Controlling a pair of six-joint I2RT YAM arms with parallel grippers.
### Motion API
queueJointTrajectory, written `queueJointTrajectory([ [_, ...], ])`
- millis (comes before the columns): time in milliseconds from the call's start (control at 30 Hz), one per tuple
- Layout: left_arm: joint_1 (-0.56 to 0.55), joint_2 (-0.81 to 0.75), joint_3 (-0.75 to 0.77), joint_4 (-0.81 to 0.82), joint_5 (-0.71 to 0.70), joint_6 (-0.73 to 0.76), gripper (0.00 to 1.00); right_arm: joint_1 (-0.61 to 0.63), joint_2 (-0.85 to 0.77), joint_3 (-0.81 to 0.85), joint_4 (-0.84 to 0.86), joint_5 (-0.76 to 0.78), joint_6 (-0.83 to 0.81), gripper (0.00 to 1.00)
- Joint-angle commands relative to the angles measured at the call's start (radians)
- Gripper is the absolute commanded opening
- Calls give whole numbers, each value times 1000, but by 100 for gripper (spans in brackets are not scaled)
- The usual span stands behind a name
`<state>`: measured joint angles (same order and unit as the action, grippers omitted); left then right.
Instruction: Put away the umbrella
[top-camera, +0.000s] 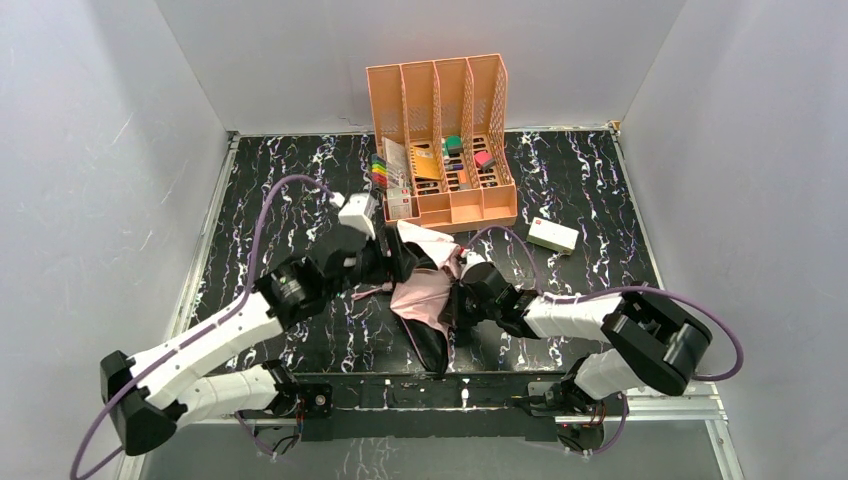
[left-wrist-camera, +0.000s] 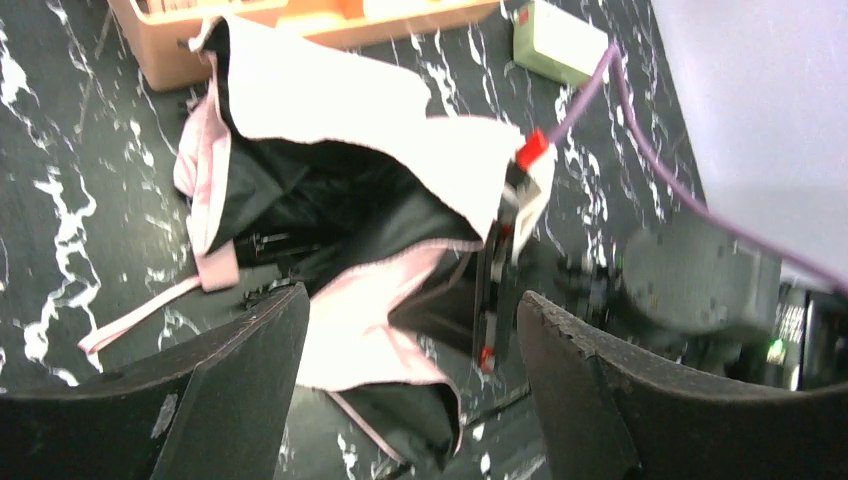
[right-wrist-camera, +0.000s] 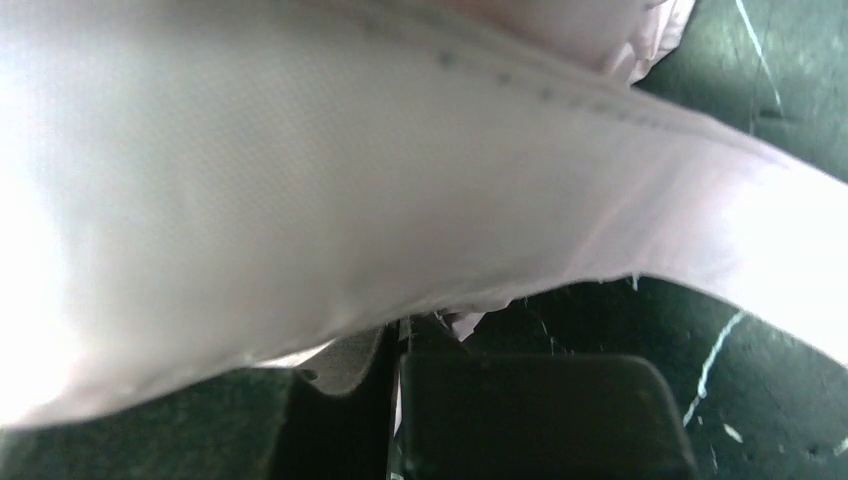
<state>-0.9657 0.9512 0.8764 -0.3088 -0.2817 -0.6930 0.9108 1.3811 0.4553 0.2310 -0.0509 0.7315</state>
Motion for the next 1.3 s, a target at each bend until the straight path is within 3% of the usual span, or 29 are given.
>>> queueJointTrajectory([
  [0,137,110,108,77,209,42,75,1,70,-1,97,102,-7,8],
  [233,229,247,150,130,281,-37,78,1,145,18,144,151,-25,6],
  [367,270,292,168,106,253,-88,78,0,149,20,135,154,-33,6],
  [633,322,280,61,217,269,-232,81,0,132,22,116,161,-42,6],
  [800,337,315,22,336,329,-315,80,0,130,21,114,161,-37,6],
  [1267,357,418,36,424,341,-386,77,0,137,27,105,156,-34,5],
])
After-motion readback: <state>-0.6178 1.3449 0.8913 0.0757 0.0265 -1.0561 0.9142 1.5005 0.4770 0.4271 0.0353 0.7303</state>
